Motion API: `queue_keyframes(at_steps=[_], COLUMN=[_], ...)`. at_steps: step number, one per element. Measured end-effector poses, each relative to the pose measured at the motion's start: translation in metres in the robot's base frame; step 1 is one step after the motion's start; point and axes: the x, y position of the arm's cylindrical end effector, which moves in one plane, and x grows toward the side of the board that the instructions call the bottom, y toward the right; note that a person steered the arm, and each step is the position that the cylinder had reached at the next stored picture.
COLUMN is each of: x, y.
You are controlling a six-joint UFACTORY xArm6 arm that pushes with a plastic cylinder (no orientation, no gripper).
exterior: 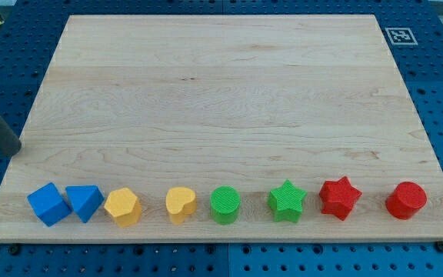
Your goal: Nudge the blue cube and blue triangle slightly up
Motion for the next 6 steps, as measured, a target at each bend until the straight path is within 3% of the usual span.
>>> queue_keyframes(at_steps=[1, 2, 3, 5, 6], x=[0.072, 0.109, 0.111, 0.112, 0.111], y=[0.000, 0.003, 0.009, 0.095, 0.095])
